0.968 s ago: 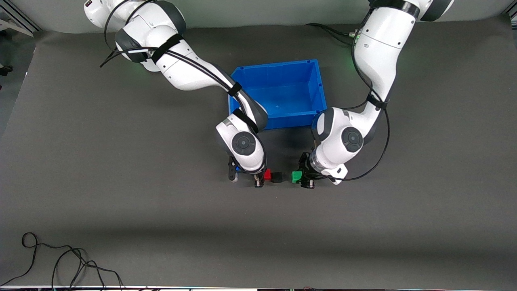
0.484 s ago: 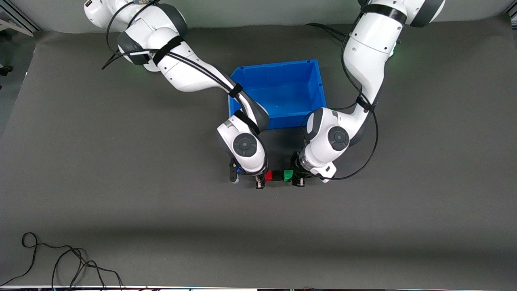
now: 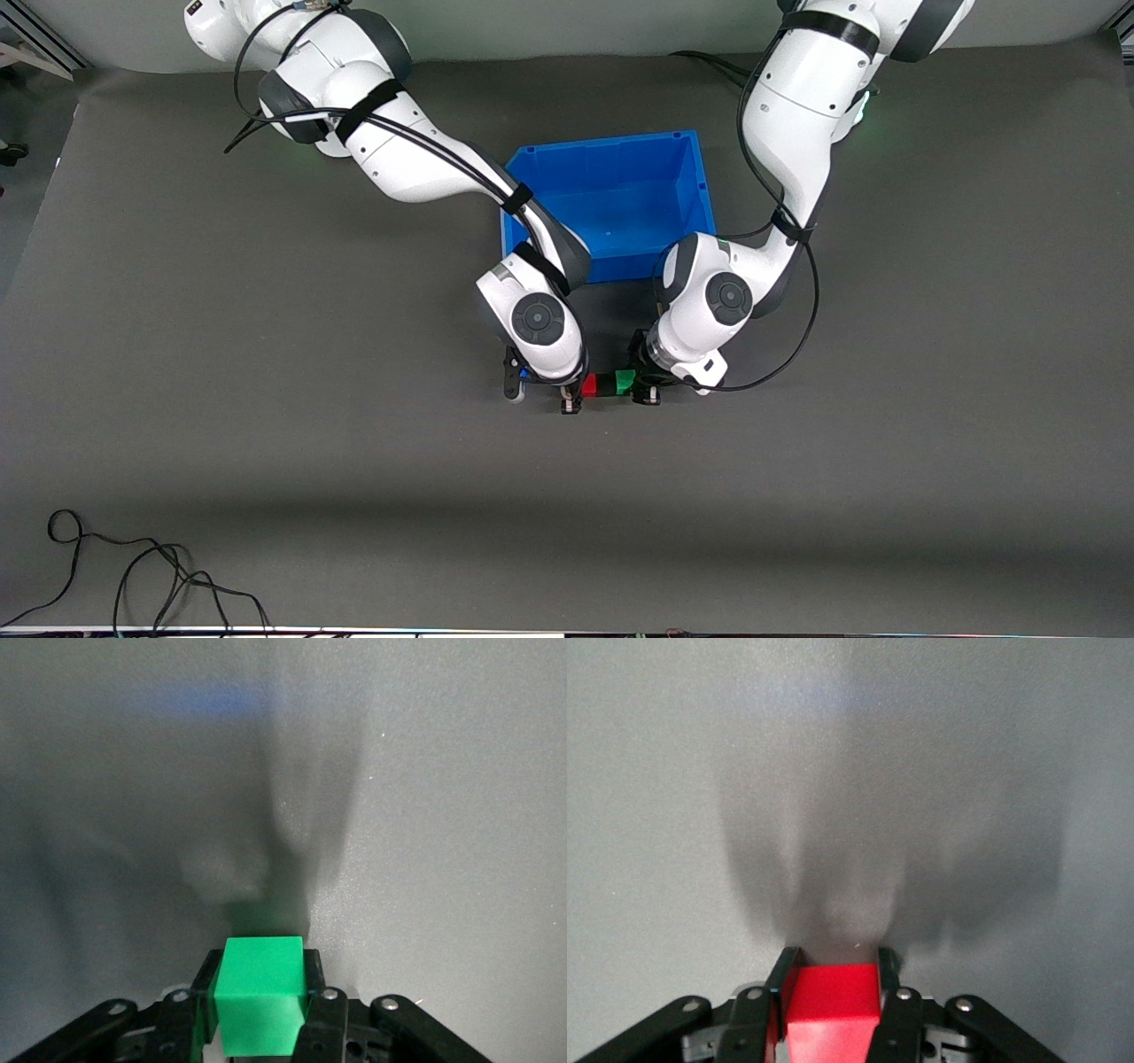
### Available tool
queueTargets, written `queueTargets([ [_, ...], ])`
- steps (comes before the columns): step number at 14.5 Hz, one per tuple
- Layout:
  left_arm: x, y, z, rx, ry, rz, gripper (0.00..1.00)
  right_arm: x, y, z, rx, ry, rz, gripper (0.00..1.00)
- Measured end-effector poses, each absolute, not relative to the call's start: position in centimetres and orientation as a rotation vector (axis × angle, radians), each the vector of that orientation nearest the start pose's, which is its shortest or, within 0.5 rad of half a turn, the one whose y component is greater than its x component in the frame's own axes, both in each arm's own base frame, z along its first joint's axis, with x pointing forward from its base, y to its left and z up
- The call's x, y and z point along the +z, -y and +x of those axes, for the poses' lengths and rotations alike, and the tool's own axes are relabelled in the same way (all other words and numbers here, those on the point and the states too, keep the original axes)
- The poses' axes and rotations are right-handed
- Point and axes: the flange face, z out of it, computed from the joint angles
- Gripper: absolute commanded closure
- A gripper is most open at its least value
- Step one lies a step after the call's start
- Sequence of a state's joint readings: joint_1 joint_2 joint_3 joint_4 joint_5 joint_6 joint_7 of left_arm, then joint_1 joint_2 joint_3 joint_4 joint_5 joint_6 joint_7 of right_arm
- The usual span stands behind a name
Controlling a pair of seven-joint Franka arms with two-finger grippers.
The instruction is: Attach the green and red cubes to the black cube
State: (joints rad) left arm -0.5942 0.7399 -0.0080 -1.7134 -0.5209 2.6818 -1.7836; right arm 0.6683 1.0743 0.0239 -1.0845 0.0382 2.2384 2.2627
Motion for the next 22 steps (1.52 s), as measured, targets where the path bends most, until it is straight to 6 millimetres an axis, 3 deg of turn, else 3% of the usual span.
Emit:
queueTargets([
  [4,18.4,37.8,57.9,-0.259,-2.049,1.924,0.0,16.7,-49.3,60.3,0.067,-2.2,-2.123,1.0],
  [5,18.5,37.4,58.3,-0.249,-2.054,1.918,0.0,16.7,-49.3,60.3,0.067,-2.2,-2.123,0.82],
  [6,18.6,36.7,58.8,-0.232,-2.062,1.908,0.0,16.7,-49.3,60.3,0.067,-2.2,-2.123,0.52],
  [7,18.9,35.7,59.6,-0.202,-2.065,1.905,0.0,16.7,-49.3,60.3,0.067,-2.2,-2.122,0.11],
  [8,19.5,34.7,60.5,-0.163,-2.063,1.92,0.0,16.7,-49.3,60.4,0.065,-2.195,-2.117,0.01],
  [11,22.4,29.6,63.1,-0.106,-2.046,2.043,0.0,16.6,-49.4,60.9,0.042,-2.168,-2.105,0.01],
  [15,28.5,18.0,65.9,-0.192,-1.843,2.293,0.0,19.6,-50.0,61.9,0.026,-2.098,-2.108,0.01],
  [17,31.4,12.1,66.2,-0.231,-1.68,2.42,0.0,22.6,-49.9,62.3,0.018,-2.03,-2.195,0.01],
  [19,34.2,6.7,65.9,-0.245,-1.51,2.547,0.0,27.1,-48.8,62.7,0.018,-1.956,-2.307,0.01],
  [22,38.9,0.1,64.4,-0.233,-1.197,2.743,0.0,35.2,-45.0,63.5,0.034,-1.828,-2.493,0.01],
])
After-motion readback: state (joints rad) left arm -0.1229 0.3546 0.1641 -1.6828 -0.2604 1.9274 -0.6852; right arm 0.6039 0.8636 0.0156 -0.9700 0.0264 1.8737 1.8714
